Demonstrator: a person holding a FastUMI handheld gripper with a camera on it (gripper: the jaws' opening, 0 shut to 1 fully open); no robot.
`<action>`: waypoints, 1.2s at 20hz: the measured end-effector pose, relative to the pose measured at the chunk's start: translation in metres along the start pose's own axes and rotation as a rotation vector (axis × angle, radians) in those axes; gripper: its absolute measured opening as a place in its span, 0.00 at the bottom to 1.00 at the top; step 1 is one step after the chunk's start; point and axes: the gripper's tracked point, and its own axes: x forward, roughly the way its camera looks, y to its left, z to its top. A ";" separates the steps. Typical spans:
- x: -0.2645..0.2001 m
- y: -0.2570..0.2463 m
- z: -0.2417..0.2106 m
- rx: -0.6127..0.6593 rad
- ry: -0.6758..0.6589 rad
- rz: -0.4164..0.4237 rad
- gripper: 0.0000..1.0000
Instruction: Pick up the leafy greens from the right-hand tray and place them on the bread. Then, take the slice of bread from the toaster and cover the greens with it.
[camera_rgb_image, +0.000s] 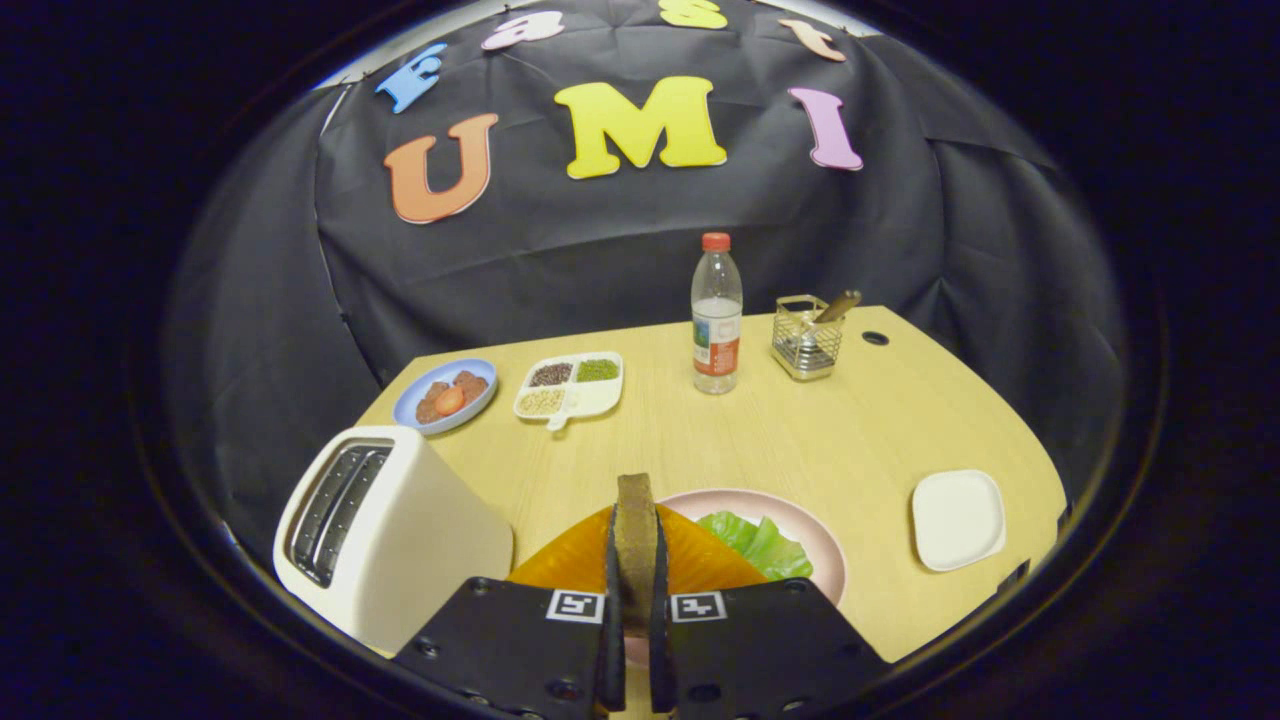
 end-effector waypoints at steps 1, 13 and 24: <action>0.002 -0.002 0.000 0.000 -0.004 0.003 0.10; 0.013 -0.051 -0.012 -0.156 -0.062 -0.116 0.12; 0.028 -0.097 -0.042 -0.146 0.018 -0.159 0.50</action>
